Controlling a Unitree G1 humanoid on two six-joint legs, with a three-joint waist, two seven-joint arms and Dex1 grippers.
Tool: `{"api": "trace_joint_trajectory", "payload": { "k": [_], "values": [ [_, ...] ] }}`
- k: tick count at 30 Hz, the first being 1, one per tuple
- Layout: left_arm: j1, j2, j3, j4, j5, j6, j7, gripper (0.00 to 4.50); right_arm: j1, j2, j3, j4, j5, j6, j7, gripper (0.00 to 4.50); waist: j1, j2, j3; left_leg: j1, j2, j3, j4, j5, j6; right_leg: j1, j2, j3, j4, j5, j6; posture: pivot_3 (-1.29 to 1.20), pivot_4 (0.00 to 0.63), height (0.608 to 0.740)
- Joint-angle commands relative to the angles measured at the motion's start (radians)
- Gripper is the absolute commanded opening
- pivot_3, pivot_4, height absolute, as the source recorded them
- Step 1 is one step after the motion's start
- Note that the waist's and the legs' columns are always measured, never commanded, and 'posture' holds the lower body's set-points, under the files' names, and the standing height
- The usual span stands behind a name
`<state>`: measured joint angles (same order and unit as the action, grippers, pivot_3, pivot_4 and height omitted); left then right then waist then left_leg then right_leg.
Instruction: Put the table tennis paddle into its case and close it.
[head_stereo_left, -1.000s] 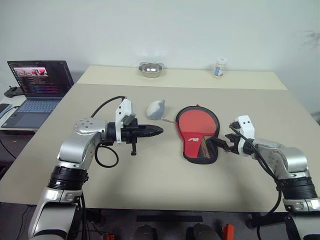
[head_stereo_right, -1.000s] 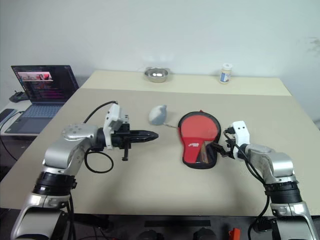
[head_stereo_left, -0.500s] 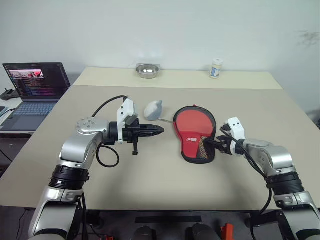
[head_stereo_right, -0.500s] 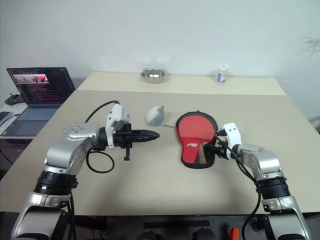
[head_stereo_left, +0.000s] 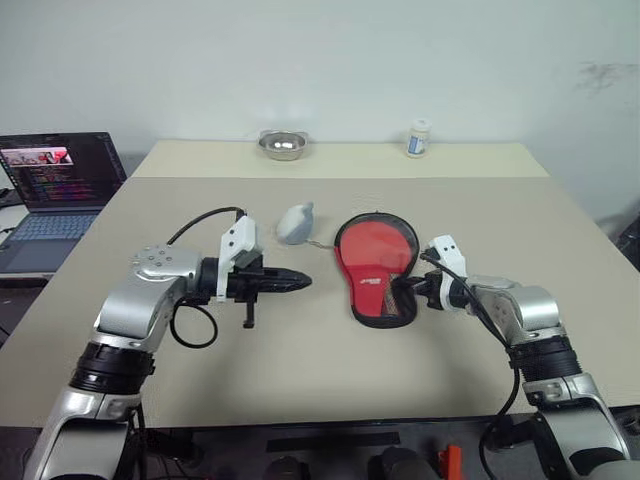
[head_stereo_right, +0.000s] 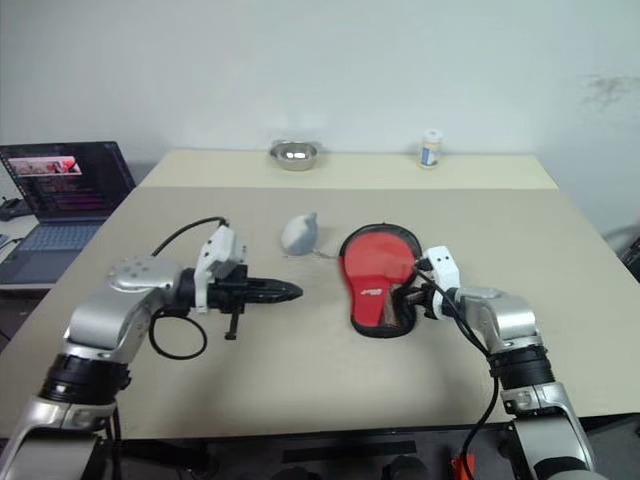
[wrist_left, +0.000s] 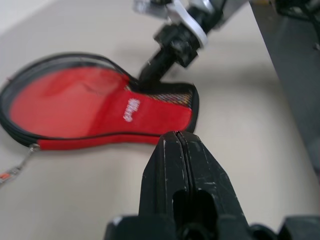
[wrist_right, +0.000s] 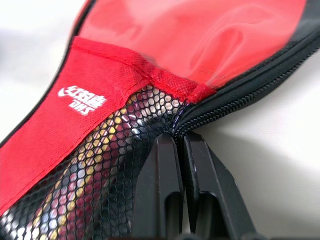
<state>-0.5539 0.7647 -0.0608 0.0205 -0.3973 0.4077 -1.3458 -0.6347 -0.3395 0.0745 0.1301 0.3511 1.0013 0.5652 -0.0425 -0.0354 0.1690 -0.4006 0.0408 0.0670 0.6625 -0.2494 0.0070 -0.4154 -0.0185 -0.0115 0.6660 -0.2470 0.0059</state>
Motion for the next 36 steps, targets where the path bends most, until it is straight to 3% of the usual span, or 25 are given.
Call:
{"api": "trace_joint_trajectory", "payload": {
  "k": [1, 5, 11, 23, 36],
  "values": [
    [-0.017, 0.022, 0.016, -0.022, -0.018, -0.012, -0.027, 0.00, -0.008, 0.061, 0.047, -0.150, 0.068, 0.063, 0.020, 0.01, 0.000, 0.000, 0.000, -0.001, 0.001, 0.000, -0.001, 0.000, 0.000, -0.002, 0.001, 0.000, 0.001, 0.000, 0.000, 0.00, 0.150, 0.740],
    [-0.010, 0.030, 0.015, -0.034, -0.019, -0.011, -0.047, 0.00, 0.056, 0.120, 0.082, -0.261, 0.093, 0.121, -0.007, 0.01, 0.008, 0.000, 0.000, -0.002, 0.001, 0.000, 0.000, 0.000, 0.000, -0.008, 0.001, 0.000, 0.012, -0.004, -0.006, 0.00, 0.150, 0.740],
    [0.036, 0.039, 0.011, -0.076, -0.027, -0.006, -0.060, 0.00, 0.215, 0.102, 0.084, -0.404, 0.116, 0.192, -0.042, 0.01, 0.013, 0.000, 0.000, -0.002, -0.001, 0.001, 0.000, 0.000, -0.001, -0.007, -0.001, -0.001, 0.012, -0.006, -0.004, 0.00, 0.150, 0.740],
    [0.040, 0.016, -0.018, -0.069, -0.016, -0.022, -0.051, 0.00, 0.413, 0.080, -0.154, -0.687, 0.234, 0.389, -0.147, 0.01, 0.017, 0.000, 0.000, -0.002, -0.001, 0.000, 0.000, 0.000, -0.001, -0.006, -0.002, -0.001, 0.011, -0.007, -0.002, 0.00, 0.150, 0.740],
    [0.017, 0.003, -0.041, -0.028, -0.004, -0.054, -0.063, 0.00, 0.499, 0.234, -0.232, -0.793, 0.283, 0.487, -0.265, 0.01, 0.015, 0.000, 0.000, -0.001, -0.001, 0.000, 0.000, 0.000, -0.001, -0.006, -0.001, -0.001, 0.011, -0.007, -0.002, 0.00, 0.150, 0.740]
  ]
}}
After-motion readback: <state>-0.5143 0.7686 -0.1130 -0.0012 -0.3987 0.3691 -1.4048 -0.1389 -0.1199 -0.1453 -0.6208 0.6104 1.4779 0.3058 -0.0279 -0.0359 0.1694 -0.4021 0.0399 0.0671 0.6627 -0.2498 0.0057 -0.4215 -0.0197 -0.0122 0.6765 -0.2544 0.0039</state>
